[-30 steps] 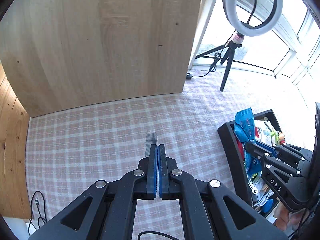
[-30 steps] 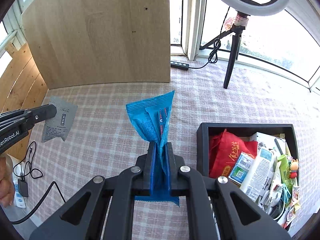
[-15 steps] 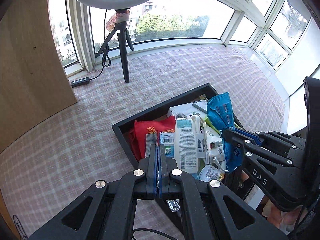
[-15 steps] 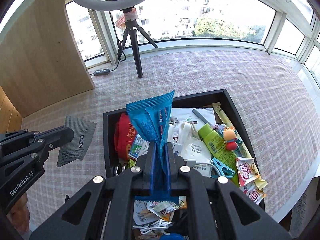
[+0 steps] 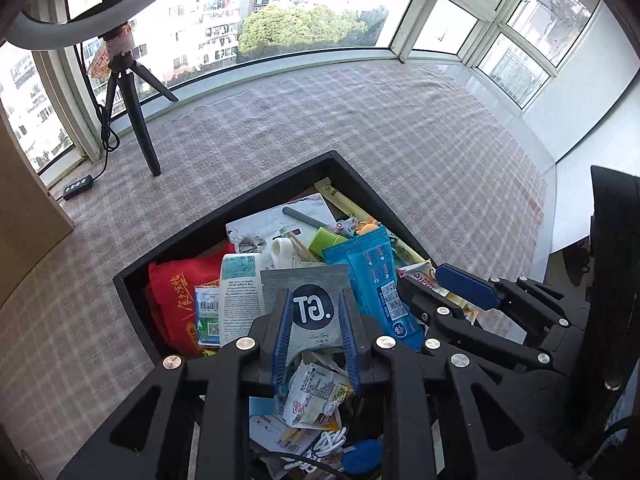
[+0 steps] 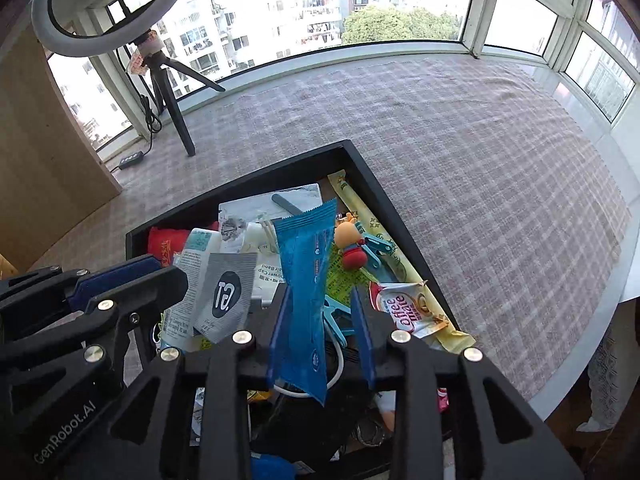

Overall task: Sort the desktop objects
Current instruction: 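Carry the grey sachet and blue packet to the black tray, then open both tools over the tray to release the sachet and packet, then withdraw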

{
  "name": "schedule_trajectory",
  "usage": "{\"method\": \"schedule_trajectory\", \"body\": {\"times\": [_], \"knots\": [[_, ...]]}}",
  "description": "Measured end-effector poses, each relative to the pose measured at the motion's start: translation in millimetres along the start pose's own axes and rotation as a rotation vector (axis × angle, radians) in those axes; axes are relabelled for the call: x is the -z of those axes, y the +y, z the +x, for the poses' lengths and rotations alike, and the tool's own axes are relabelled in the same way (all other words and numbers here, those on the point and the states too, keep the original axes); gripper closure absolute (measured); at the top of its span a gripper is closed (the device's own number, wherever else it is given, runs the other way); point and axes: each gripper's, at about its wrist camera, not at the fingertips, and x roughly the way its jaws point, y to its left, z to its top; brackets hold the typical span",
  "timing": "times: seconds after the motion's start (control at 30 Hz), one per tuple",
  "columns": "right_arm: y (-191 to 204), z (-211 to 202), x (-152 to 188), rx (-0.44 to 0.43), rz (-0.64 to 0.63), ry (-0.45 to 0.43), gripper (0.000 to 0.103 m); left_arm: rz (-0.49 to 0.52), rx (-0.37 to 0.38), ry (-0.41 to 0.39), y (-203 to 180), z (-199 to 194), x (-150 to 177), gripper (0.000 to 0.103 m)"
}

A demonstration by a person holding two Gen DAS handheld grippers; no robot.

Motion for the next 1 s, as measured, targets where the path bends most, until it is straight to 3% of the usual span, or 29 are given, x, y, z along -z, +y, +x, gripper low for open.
{"method": "schedule_trajectory", "body": {"times": [0.23,0.57,0.63,0.7,0.83,1.0], "knots": [[-2,-8,3,0.008,0.014,-0.019,0.067,0.002,-0.053,-0.034,13,-17,12,0.075],[38,-30,18,-0.001,-0.049,-0.056,0.061,-0.077,-0.101,-0.11,50,-60,51,0.064],[49,-36,22,-0.008,-0.075,-0.069,0.06,-0.084,-0.119,-0.123,60,-69,63,0.06],[62,-43,25,-0.021,-0.1,-0.08,0.058,-0.09,-0.144,-0.141,72,-80,75,0.049],[94,-54,38,-0.027,-0.168,-0.112,0.051,-0.156,-0.202,-0.171,106,-101,107,0.047],[138,-55,59,-0.063,-0.224,-0.121,0.05,-0.284,-0.258,-0.18,156,-120,152,0.043]]}}
